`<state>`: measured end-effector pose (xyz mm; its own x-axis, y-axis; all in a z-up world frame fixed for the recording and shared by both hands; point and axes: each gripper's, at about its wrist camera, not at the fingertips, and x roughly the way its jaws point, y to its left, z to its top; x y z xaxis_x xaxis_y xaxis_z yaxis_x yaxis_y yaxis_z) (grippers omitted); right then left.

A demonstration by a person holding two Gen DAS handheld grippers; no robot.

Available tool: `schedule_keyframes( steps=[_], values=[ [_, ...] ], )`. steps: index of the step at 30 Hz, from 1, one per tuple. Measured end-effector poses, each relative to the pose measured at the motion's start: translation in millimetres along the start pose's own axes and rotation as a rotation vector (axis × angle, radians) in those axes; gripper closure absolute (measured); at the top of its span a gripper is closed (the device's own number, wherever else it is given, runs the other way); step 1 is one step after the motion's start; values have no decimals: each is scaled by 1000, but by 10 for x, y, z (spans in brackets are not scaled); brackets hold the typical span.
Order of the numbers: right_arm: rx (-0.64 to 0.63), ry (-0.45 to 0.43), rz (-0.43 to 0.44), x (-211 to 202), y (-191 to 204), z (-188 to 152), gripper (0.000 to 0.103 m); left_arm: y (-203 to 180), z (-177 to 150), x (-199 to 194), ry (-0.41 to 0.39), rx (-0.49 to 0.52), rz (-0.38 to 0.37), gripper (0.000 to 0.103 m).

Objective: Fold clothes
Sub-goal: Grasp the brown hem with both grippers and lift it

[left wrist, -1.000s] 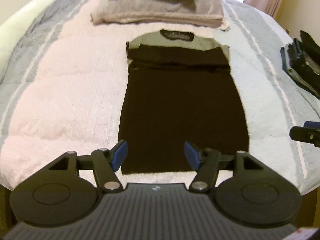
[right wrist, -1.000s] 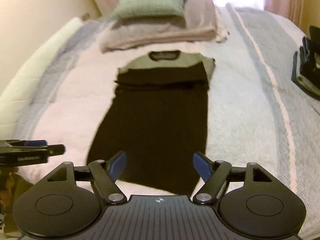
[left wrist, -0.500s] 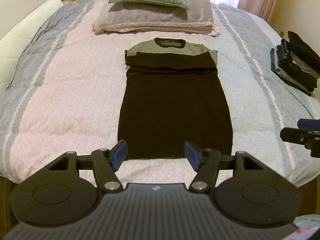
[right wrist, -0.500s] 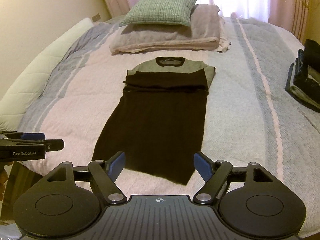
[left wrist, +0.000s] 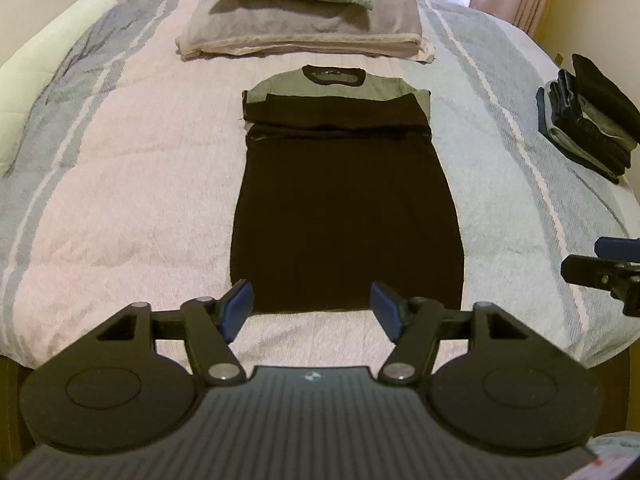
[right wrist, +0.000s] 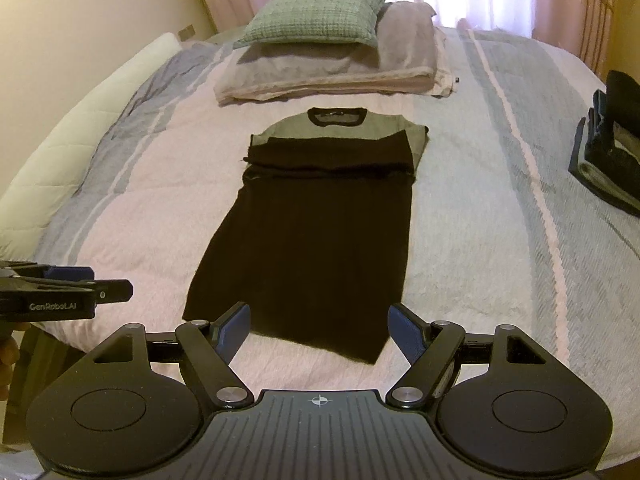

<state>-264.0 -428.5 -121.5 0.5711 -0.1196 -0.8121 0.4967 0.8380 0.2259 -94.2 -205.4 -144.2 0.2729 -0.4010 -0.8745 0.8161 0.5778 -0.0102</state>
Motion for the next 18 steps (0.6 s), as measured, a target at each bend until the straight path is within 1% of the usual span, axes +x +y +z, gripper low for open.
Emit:
schedule_keyframes(
  steps=[1, 3, 5, 8, 10, 12, 13, 14, 15, 18],
  values=[
    [8, -6, 2, 37, -25, -13, 30, 50, -11, 43, -2, -8, -15, 33],
    [18, -25, 18, 135, -97, -58, 30, 183, -53, 158, -19, -22, -47, 33],
    [28, -28, 24, 311, -205, -132, 30, 345, -133, 357, -42, -38, -78, 33],
    [73, 5, 43, 702, -431, -290, 30, 684, -301, 838, -14, -97, -146, 34],
    [119, 37, 65, 1010, -609, -399, 30, 899, -401, 1186, 7, -136, -177, 36],
    [182, 67, 79, 1319, -802, -502, 30, 1100, -464, 1538, 34, -182, -206, 38],
    [219, 84, 91, 1460, -902, -545, 30, 1204, -492, 1716, 39, -208, -231, 41],
    [260, 96, 118, 1601, -1001, -586, 30, 1292, -510, 1878, 47, -236, -238, 42],
    [298, 94, 143, 1727, -1094, -628, 30, 1391, -519, 2047, 54, -270, -249, 43],
    [381, 98, 186, 2051, -1326, -727, 31, 1615, -534, 2422, 69, -361, -290, 49]
  ],
)
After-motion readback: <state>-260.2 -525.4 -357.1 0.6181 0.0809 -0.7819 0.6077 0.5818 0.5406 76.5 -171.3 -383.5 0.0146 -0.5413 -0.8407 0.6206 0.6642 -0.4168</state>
